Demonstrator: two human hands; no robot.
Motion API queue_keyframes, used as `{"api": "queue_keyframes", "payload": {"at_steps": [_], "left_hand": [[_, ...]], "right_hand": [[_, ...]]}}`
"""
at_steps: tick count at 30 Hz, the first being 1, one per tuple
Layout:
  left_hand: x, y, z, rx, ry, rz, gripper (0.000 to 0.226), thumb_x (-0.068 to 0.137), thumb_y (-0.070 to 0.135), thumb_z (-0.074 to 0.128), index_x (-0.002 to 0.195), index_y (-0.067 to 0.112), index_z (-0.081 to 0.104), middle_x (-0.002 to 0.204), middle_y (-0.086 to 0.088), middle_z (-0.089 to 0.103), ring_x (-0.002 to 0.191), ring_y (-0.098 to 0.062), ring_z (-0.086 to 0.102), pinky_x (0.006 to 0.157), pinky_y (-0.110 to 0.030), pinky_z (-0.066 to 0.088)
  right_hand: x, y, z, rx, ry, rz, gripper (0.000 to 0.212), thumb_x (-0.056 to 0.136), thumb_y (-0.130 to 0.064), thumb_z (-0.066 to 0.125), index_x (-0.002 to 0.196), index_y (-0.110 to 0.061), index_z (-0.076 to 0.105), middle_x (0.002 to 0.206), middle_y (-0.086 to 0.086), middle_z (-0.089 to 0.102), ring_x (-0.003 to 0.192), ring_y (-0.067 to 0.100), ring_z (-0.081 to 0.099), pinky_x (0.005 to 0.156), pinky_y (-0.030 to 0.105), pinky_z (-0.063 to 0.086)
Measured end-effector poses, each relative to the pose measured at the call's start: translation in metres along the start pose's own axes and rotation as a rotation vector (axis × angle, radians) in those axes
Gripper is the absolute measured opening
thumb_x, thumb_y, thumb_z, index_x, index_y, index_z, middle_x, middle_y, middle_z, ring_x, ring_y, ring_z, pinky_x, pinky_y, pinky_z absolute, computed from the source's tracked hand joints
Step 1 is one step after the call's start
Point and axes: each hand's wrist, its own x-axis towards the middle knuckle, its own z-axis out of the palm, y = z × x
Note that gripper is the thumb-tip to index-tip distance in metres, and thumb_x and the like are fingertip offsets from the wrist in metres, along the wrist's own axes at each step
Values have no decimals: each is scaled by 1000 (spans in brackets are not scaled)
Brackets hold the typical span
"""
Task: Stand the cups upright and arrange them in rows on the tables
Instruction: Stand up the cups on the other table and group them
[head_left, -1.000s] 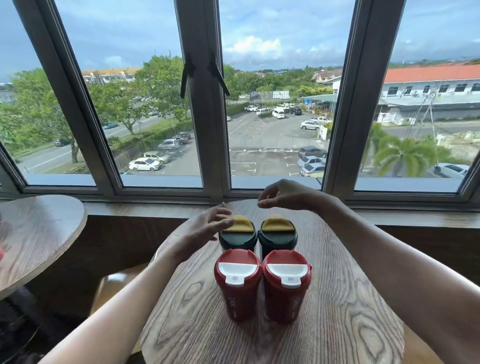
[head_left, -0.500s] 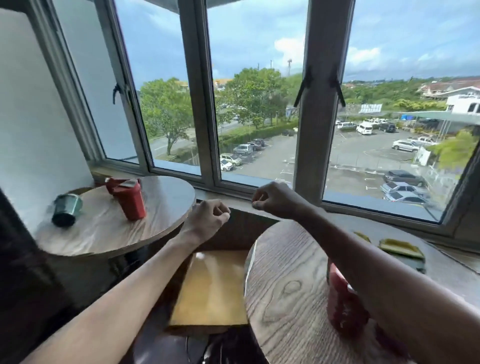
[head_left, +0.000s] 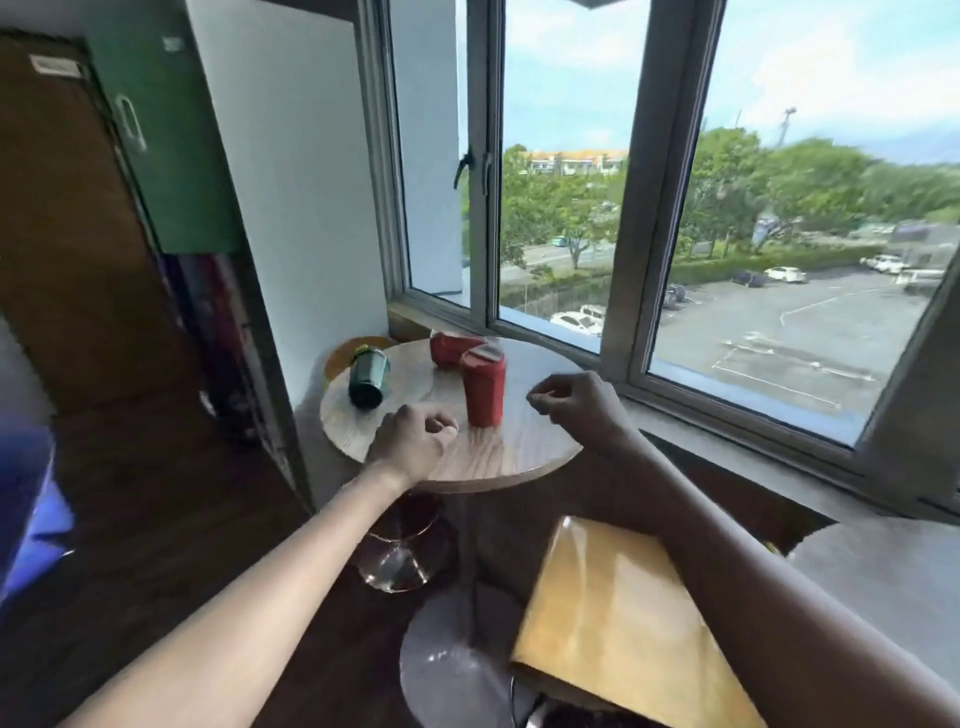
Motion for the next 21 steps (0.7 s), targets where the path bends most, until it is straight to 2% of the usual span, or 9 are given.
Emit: {"api": "queue_keyframes", "payload": {"at_steps": [2, 4, 6, 8, 11, 13, 16, 18, 21], "left_hand": [[27, -27, -10, -3, 35, -38, 15, 81, 17, 68, 72, 29, 71, 80, 0, 75, 83, -23, 72, 78, -34, 58], [58, -54, -18, 9, 67, -62, 11, 83, 16, 69, 78, 25, 74, 83, 1, 74, 85, -21, 70, 79, -30, 56], [95, -80, -25, 38, 94, -61, 9, 84, 17, 68, 82, 22, 75, 85, 3, 72, 84, -19, 67, 76, -27, 53], [132, -105, -29, 53, 91, -69, 9, 87, 17, 67, 87, 20, 75, 86, 4, 67, 83, -16, 60, 73, -24, 46], [183, -139, -34, 55, 72, -109, 10, 86, 16, 68, 92, 18, 75, 94, -1, 71, 89, -18, 62, 74, -23, 40], [214, -157, -37, 35, 79, -131, 11, 84, 16, 69, 94, 17, 74, 101, -4, 74, 94, -23, 66, 74, -24, 42], [254, -177, -39, -6, 70, -159, 13, 84, 15, 69, 96, 16, 74, 102, -5, 74, 94, -23, 65, 73, -24, 42], [281, -188, -37, -13, 36, -139, 13, 83, 15, 69, 95, 17, 73, 101, -4, 74, 93, -23, 66, 72, -24, 42], [323, -203, -31, -24, -16, -73, 13, 84, 16, 68, 96, 15, 74, 100, -4, 74, 90, -20, 65, 72, -24, 42]], "right_hand": [[27, -7, 26, -31, -8, -24, 14, 85, -16, 68, 93, -11, 79, 90, 5, 77, 72, 7, 59, 57, 5, 40], [57, -11, 49, -62, -17, -31, 17, 88, -15, 66, 98, -9, 77, 94, 5, 75, 76, 8, 56, 52, 1, 36], [93, -11, 74, -63, 4, -21, 16, 87, -15, 66, 99, -13, 77, 94, 3, 73, 83, 13, 62, 54, 6, 37], [134, -7, 101, -16, 49, -9, 15, 82, -14, 69, 93, -16, 79, 99, 6, 75, 91, 21, 67, 67, 17, 39], [183, 0, 132, -34, 78, 45, 16, 80, -12, 68, 92, -15, 78, 103, 9, 74, 94, 22, 67, 75, 20, 37], [207, 1, 143, -67, 82, 91, 20, 80, -10, 65, 96, -15, 77, 107, 9, 72, 98, 22, 65, 77, 21, 38], [235, 8, 153, -171, 110, 163, 26, 78, -19, 63, 100, -26, 75, 116, 12, 68, 110, 31, 61, 92, 36, 46], [251, 12, 157, -233, 124, 238, 32, 78, -23, 61, 109, -27, 71, 125, 12, 65, 118, 34, 55, 100, 43, 43], [264, 15, 163, -293, 168, 324, 35, 83, -22, 58, 116, -25, 67, 134, 16, 58, 125, 37, 49, 104, 42, 39]]}}
